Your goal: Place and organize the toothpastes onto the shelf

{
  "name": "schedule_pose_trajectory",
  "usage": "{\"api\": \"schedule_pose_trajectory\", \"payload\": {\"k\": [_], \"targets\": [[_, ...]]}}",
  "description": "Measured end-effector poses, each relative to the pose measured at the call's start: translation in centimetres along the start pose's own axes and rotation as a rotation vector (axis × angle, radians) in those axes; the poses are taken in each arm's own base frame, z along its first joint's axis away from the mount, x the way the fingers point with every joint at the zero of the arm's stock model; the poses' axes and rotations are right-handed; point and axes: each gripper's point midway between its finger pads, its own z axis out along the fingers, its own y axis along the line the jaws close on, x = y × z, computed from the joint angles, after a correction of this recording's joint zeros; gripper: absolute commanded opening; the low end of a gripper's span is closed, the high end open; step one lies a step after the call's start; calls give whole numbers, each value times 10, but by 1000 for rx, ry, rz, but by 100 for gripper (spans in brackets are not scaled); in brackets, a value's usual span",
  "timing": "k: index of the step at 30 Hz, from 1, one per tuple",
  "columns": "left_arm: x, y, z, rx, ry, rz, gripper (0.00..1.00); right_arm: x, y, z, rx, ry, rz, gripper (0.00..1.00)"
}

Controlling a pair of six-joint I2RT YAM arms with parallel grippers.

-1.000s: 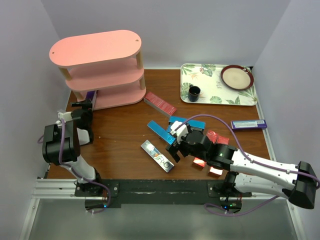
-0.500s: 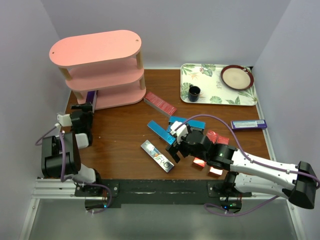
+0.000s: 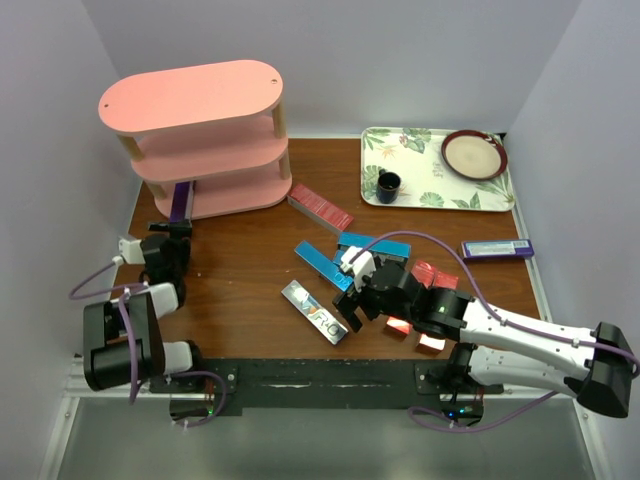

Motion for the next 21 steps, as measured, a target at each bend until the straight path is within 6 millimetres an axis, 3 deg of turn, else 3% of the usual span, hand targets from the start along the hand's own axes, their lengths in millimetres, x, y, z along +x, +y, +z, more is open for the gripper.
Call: {"api": "schedule_pose_trajectory", "payload": {"k": [3,7,16,21], "targets": [[8,-6,5,6,55,14,100,1,2,-1,-9,3,9,99],[21,-6,-5,19,133,65,100,3,3,-2,-14,13,28,99],[63,-30,-69,214,356,338,100,26,21,3,-80,123,102,99],[78,-61,-106,390,497,598,100,36,48,6,-143,149,90,98]]}}
